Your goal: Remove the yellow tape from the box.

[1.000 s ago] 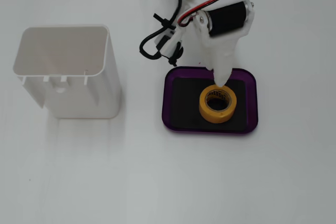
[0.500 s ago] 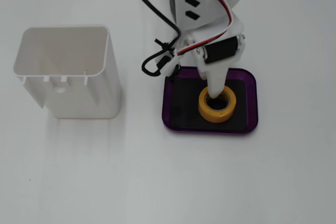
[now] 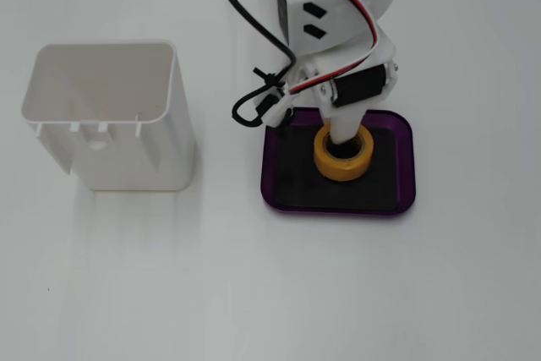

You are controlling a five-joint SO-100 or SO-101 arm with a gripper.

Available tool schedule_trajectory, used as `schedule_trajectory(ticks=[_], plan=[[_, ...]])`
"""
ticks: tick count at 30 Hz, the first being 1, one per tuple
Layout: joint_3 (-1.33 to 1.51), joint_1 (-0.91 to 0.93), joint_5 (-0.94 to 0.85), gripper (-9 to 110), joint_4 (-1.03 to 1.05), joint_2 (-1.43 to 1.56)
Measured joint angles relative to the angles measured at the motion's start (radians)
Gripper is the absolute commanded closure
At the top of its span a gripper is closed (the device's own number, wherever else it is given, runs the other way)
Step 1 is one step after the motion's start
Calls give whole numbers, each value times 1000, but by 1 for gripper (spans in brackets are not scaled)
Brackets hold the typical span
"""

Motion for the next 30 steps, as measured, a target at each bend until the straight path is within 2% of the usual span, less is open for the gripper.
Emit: schedule_trajectory(ticks=[8,17,23,30], plan=[[-163,6,14,102,166,84],[-213,3,15,102,345,469],[67,41,15,102,344,750],[601,89,14,102,137,1026]])
